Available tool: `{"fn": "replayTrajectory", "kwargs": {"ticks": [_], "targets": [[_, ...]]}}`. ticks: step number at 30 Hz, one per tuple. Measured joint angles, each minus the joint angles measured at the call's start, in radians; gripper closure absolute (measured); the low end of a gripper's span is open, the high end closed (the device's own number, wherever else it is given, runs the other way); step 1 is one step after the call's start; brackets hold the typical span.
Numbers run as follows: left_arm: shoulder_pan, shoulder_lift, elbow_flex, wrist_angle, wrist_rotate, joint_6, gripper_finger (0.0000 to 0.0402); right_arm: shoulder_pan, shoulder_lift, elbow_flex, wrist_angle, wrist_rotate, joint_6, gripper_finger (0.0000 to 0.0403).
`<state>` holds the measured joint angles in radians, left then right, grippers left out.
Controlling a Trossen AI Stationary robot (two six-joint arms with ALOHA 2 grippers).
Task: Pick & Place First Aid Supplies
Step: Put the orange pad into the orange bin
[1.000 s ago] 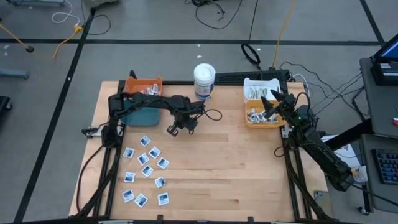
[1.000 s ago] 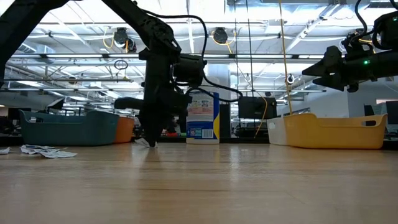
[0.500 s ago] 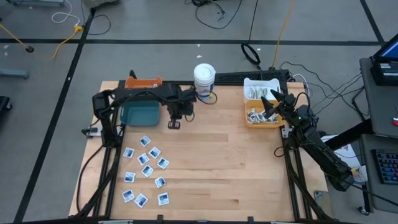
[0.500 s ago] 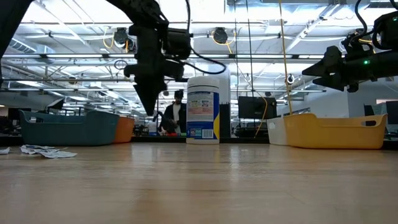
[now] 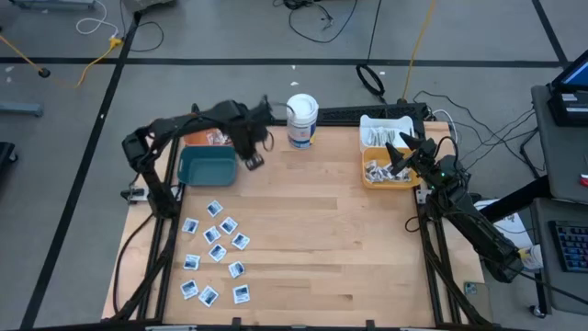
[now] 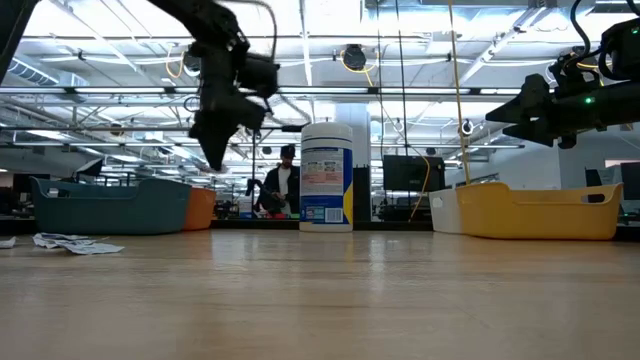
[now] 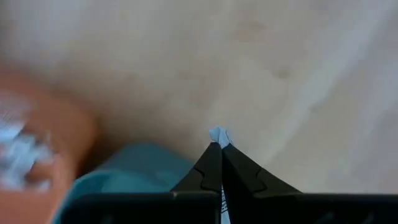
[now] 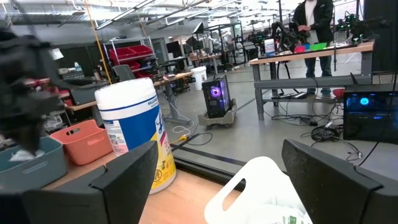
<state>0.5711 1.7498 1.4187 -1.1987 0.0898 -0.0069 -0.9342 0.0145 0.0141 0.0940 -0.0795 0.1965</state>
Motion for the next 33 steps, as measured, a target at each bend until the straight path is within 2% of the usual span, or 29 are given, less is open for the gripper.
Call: {"fn": "replayTrajectory", "kwargs": {"ticks": [4,11,17,21,27,33], "targets": [[0.146,-0.010,0.000,-0.016,-0.010,-0.089,0.0400,0.000,0.000,0.000,0.000,0.000,0.000,0.0066],[0.387,-0.011,0.001,-0.005,-0.012,-0.134,0.0400,0.000,0.000,0.000,0.000,0.000,0.000,0.0066],[0.520,-0.011,0.001,-0.004,-0.060,-0.147,0.0400,0.000,0.000,0.000,0.000,0.000,0.000,0.0066],[0.547,0.007,-0.013,0.042,-0.082,-0.179,0.0400,0.000,0.000,0.000,0.000,0.000,0.000,0.0066],[0.508,0.090,-0.030,0.158,-0.097,-0.243,0.0400,0.000,0.000,0.000,0.000,0.000,0.000,0.0066],[0.485,0.143,-0.030,0.201,-0.143,-0.281,0.0401,0.000,0.000,0.000,0.000,0.000,0.000,0.0066]]}}
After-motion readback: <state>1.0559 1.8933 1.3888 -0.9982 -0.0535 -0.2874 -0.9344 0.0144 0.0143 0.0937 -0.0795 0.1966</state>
